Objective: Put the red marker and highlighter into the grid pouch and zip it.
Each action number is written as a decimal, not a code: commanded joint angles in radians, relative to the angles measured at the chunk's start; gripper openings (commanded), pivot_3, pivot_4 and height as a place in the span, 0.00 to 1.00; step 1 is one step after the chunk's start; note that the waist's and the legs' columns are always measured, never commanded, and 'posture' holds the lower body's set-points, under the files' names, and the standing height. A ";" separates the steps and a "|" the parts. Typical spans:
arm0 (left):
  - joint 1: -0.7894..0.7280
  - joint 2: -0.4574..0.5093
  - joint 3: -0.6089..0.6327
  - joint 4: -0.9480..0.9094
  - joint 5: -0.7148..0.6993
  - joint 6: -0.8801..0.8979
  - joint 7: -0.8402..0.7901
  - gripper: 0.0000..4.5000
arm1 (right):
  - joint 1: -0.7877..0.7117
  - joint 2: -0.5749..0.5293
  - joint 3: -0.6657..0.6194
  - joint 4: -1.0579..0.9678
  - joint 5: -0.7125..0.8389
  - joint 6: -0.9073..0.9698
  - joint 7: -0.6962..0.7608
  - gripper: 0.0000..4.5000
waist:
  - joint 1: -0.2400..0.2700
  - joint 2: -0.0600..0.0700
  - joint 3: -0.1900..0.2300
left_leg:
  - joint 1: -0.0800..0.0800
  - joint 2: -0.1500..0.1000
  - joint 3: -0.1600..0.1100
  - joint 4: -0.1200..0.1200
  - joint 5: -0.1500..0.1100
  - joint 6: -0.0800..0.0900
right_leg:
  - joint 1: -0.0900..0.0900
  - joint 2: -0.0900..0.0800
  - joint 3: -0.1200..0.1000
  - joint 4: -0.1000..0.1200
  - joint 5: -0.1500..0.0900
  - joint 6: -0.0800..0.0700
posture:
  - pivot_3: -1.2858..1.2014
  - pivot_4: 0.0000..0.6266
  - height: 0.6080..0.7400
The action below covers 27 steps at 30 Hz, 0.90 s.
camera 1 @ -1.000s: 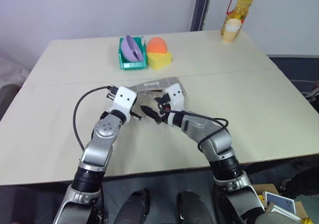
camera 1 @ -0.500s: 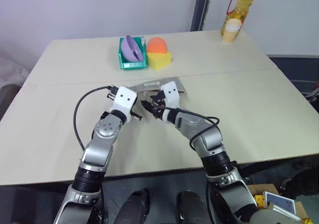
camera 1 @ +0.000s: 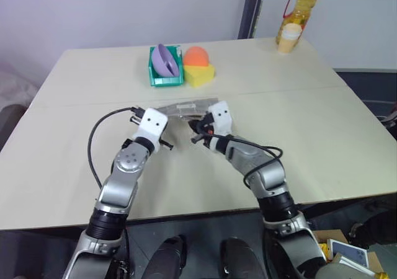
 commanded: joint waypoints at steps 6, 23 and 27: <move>0.032 0.075 0.118 0.044 0.000 -0.089 0.018 0.00 | 0.024 -0.179 -0.134 -0.093 0.001 0.053 0.006 0.01 | 0.001 0.000 0.000 | 0.000 0.000 0.000 0.000 0.000 0.000 | 0.000 0.000 0.000 0.000 0.000 0.000 | 0.52 0.24 1.00; 0.335 0.080 0.355 -0.077 -0.289 0.009 -0.106 0.80 | 0.219 -0.417 -0.178 -0.147 0.101 -0.042 0.325 0.66 | 0.004 0.000 0.000 | 0.000 0.000 0.001 0.000 0.000 0.001 | 0.001 -0.002 0.000 -0.003 0.000 0.000 | 0.52 0.24 1.00; 0.401 0.080 0.433 -0.107 -0.338 0.022 -0.102 0.80 | 0.224 -0.448 -0.244 -0.096 0.118 -0.096 0.354 0.66 | 0.005 0.000 0.000 | 0.000 0.000 0.001 0.000 0.000 0.001 | 0.002 -0.003 -0.001 -0.004 0.000 0.000 | 0.52 0.24 1.00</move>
